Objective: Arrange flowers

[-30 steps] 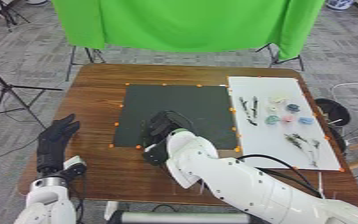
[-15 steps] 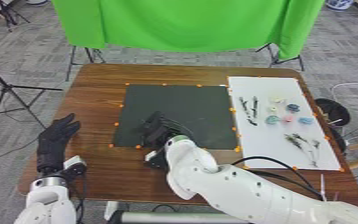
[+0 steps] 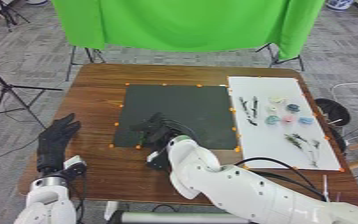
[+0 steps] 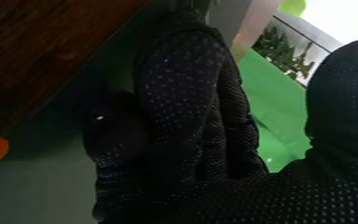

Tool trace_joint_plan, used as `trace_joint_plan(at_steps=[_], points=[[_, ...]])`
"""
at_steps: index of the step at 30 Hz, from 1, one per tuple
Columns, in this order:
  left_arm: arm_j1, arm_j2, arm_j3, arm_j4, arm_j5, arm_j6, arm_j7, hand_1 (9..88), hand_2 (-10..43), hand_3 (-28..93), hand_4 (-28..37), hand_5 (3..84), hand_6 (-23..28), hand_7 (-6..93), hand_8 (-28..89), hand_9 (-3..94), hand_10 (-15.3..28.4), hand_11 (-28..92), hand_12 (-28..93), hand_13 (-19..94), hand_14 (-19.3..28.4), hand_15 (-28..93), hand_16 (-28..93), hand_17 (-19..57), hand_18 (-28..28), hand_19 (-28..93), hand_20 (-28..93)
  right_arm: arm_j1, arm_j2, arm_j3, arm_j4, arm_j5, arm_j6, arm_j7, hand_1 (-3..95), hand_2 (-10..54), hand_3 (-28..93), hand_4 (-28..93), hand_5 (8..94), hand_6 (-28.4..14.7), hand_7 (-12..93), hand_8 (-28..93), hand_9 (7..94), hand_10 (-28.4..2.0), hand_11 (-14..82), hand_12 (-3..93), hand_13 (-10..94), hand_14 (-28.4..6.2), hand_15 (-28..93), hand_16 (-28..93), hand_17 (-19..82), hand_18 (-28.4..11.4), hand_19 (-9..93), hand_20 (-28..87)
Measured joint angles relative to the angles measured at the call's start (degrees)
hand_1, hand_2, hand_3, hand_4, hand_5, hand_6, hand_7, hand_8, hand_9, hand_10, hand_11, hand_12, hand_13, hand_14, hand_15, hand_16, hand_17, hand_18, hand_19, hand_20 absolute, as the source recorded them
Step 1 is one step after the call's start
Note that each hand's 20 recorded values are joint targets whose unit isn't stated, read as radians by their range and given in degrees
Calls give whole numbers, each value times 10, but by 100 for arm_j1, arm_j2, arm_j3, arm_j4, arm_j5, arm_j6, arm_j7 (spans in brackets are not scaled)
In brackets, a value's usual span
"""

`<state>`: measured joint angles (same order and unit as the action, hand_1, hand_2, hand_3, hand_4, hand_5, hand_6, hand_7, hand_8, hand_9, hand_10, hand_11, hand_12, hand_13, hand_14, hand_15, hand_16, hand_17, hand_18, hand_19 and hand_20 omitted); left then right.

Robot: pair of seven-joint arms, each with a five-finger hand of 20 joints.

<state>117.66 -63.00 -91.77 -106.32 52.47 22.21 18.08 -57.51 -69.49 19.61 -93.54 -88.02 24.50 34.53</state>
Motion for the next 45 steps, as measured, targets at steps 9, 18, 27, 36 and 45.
trace_joint_plan(at_steps=[9, 18, 27, 36, 45], points=[[2, -11, 2, -6, -1, 0, 2, 175, 312, 694, -283, 511, 34, 122, -86, 513, 139, 203, 91, 392, 142, 191, -24, 135, 83, 50, 208, 0, 28, 9, -26, 94, 3, -94, 182, -13, 704, -32, 664, -52, 443, -154, 847, -163, 192, 174, 937, -55, 473, 214, 725, -80, 861, 285], [127, -35, -88, -119, 2, 10, 1, 177, 311, 693, -283, 511, 35, 121, -85, 513, 139, 203, 91, 392, 143, 191, -25, 135, 84, 52, 208, -143, 703, 724, -1251, 150, -423, -390, 249, -86, 685, -38, 648, -40, 360, -129, 805, -159, 191, 188, 937, -47, 471, 249, 704, -81, 896, 300], [248, -35, -178, -206, 45, 27, 0, 177, 310, 691, -283, 512, 35, 122, -85, 513, 139, 204, 92, 394, 144, 194, -24, 136, 85, 56, 209, -1284, 1964, 3167, -2619, -731, -1707, -284, 272, -95, 659, -55, 598, -43, 220, -79, 724, -171, 157, 183, 931, -54, 434, 302, 670, -89, 921, 284], [279, -35, -218, -238, 82, 28, -19, 177, 308, 693, -283, 511, 35, 123, -85, 514, 139, 207, 93, 398, 145, 197, -25, 136, 86, 57, 209, -3474, 2965, 5724, -2889, -2522, -1790, 194, 267, -95, 628, -82, 593, -57, 171, -61, 724, -171, 159, 182, 925, -54, 441, 303, 663, -86, 924, 287], [279, -35, -217, -238, 96, 25, -44, 180, 305, 694, -283, 510, 35, 123, -85, 515, 139, 208, 95, 400, 148, 200, -25, 136, 86, 58, 209, -5285, 2979, 7389, -3022, -3029, -1986, 603, 302, -95, 636, -91, 635, -52, 168, -59, 802, -147, 198, 190, 934, -43, 452, 295, 665, -87, 929, 296]])
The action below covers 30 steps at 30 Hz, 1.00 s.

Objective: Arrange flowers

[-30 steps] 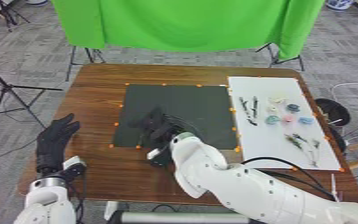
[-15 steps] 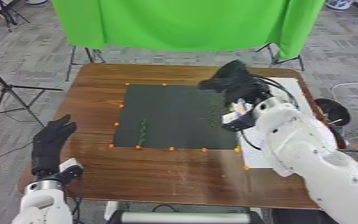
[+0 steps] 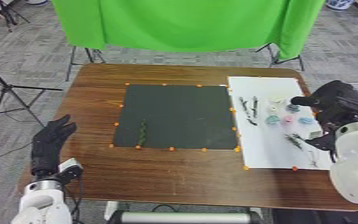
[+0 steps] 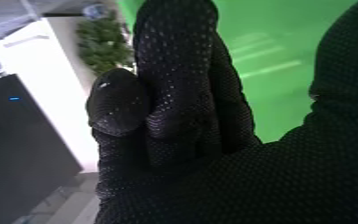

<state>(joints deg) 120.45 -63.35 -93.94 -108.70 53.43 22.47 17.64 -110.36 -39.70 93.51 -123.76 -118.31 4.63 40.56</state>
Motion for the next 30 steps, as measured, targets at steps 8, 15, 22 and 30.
trace_joint_plan(at_steps=[8, 15, 22, 30], points=[[0, 0, 16, 0, 5, -6, -23, 186, 298, 695, -283, 511, 35, 125, -85, 517, 138, 211, 97, 402, 149, 202, -26, 136, 87, 59, 208, -621, 1, 20, 194, -274, -105, 148, 311, -95, 642, -94, 650, -49, 174, -64, 818, -141, 208, 194, 937, -39, 458, 300, 671, -85, 932, 309], [0, 7, 17, 0, 15, -12, -61, 193, 293, 695, -283, 509, 35, 126, -85, 517, 137, 213, 98, 407, 150, 206, -25, 136, 88, 60, 208, -745, 5, 29, 426, -352, -159, 224, 316, -95, 643, -96, 652, -47, 178, -66, 818, -140, 210, 195, 937, -37, 460, 302, 672, -86, 932, 318], [0, 7, 29, -4, 24, -18, -88, 197, 289, 696, -283, 511, 36, 127, -85, 518, 137, 213, 99, 409, 151, 207, -26, 135, 88, 61, 207, -807, 15, -10, 615, -348, -181, 239, 319, -95, 647, -95, 656, -43, 182, -68, 818, -139, 211, 195, 937, -36, 463, 301, 672, -86, 932, 321], [0, 7, 44, -8, 24, -18, -84, 201, 287, 695, -283, 510, 36, 127, -85, 518, 137, 215, 99, 411, 151, 209, -27, 135, 88, 62, 206, -679, 97, -377, 863, -394, -162, 241, 374, -95, 664, -111, 675, -35, 202, -72, 844, -131, 224, 196, 937, -32, 484, 292, 679, -81, 932, 327]])
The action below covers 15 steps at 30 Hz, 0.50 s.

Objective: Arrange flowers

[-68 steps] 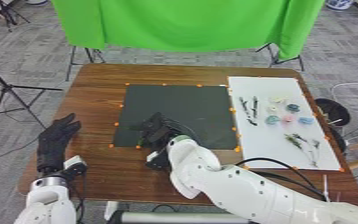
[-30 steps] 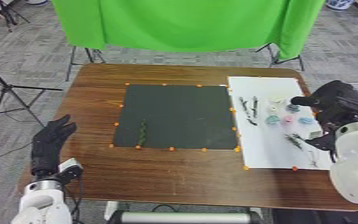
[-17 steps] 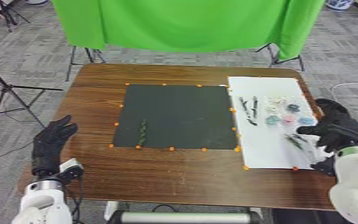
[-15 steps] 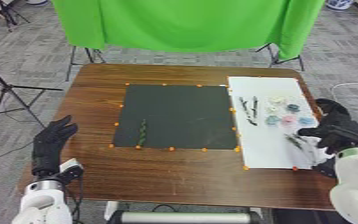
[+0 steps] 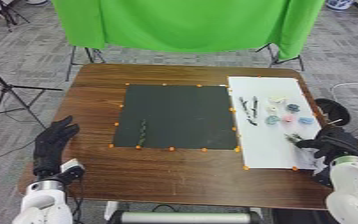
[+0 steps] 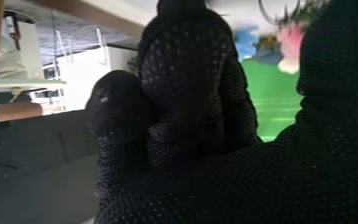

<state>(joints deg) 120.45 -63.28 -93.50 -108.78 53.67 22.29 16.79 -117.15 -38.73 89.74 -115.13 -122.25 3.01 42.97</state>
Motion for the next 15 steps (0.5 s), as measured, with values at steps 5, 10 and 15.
trace_joint_plan(at_steps=[5, 10, 15], points=[[0, -2, 18, -2, 0, 0, 0, 202, 287, 695, -283, 511, 36, 127, -85, 519, 138, 214, 98, 412, 151, 210, -28, 135, 88, 62, 206, 100, 15, -127, 109, -20, 84, 27, 511, -82, 587, -138, 711, -35, 212, 123, 898, -115, 275, 213, 937, -27, 523, 254, 700, -74, 927, 324], [0, -2, 23, -5, 0, 0, -3, 202, 286, 696, -283, 510, 35, 127, -85, 518, 138, 215, 99, 412, 151, 210, -28, 135, 88, 62, 205, 160, 17, -207, 179, -21, 297, 92, 541, -32, 582, -141, 743, -30, 221, 131, 924, -108, 299, 218, 937, -27, 546, 239, 713, -76, 929, 328], [0, -5, 23, -9, -1, 0, -6, 203, 286, 695, -283, 511, 36, 127, -85, 518, 138, 214, 98, 412, 151, 210, -28, 135, 89, 62, 206, 161, 20, -214, 190, 52, 416, 100, 538, -35, 599, -136, 758, -29, 226, 131, 933, -109, 308, 219, 937, -26, 560, 227, 720, -76, 931, 329]])
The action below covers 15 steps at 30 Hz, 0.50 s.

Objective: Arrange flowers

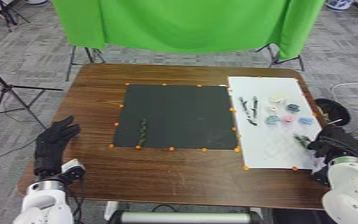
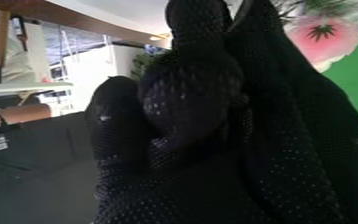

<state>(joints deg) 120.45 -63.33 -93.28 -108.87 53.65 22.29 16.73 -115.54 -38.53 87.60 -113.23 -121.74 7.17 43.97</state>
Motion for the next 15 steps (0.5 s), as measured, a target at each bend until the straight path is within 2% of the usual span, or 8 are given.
trace_joint_plan(at_steps=[9, 15], points=[[1, -1, 0, -4, -2, 0, -5, 202, 283, 699, -283, 510, 35, 127, -85, 518, 137, 215, 99, 413, 152, 212, -27, 133, 91, 65, 206, -37, 31, 177, -245, 56, 189, -81, 529, -47, 627, -125, 773, -32, 236, 128, 937, -107, 314, 221, 937, -21, 576, 215, 727, -72, 932, 338], [1, -1, 4, -5, -2, -6, -19, 203, 281, 698, -283, 510, 36, 126, -85, 519, 137, 214, 98, 416, 154, 215, -27, 132, 92, 67, 205, -43, 46, 277, -670, -94, 440, -239, 525, -54, 637, -118, 779, -34, 242, 125, 937, -109, 315, 221, 937, -19, 578, 213, 729, -71, 932, 343]])
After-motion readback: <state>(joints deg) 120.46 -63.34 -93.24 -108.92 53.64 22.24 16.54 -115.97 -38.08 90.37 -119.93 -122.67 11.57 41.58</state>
